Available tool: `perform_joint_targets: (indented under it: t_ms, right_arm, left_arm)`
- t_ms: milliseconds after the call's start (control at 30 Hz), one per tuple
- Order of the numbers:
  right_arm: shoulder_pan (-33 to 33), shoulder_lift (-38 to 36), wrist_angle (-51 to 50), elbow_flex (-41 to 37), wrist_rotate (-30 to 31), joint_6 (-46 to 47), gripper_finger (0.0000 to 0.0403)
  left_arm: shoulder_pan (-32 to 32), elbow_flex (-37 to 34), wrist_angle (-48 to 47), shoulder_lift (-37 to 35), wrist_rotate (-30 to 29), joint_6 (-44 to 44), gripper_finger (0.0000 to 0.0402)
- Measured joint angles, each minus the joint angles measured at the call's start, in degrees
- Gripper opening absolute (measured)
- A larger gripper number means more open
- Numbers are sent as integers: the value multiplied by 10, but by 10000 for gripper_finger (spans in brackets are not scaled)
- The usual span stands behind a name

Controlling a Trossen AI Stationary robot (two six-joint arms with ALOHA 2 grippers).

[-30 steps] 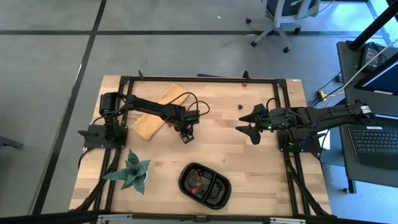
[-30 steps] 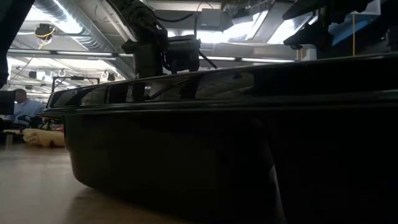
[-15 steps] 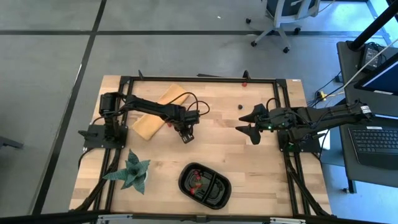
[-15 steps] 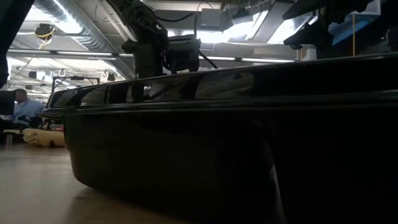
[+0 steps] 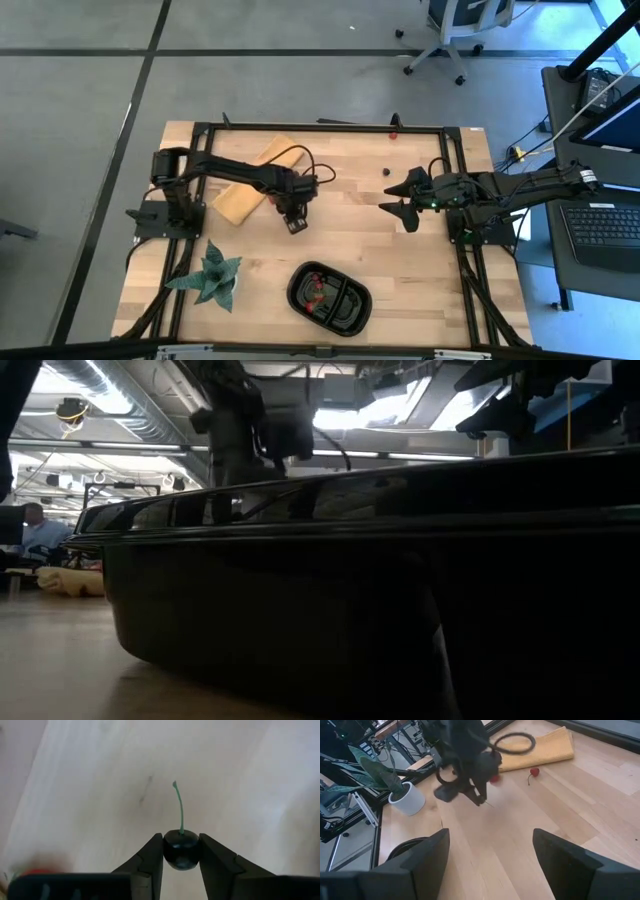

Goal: Pick and placing Produce into tupperware
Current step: Put the black cherry into the black container

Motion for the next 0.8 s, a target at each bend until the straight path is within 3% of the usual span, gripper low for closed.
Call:
perform_joint_targets:
  t_ms: [233,533,633,800]
  right_arm:
    - [0,0,0,0,0,0,288]
    - [2,2,0,0,-1,0,288]
    - [6,6,1,1,-1,0,288]
    - [21,18,3,1,-2,2,288]
  left_arm:
    - [-17,0,29,-91,18,21,108]
    - [-103,0,205,-198,101,56,100]
    - [-150,2,265,-201,86,81,109]
    - [-224,2,294,-180,6,100,109]
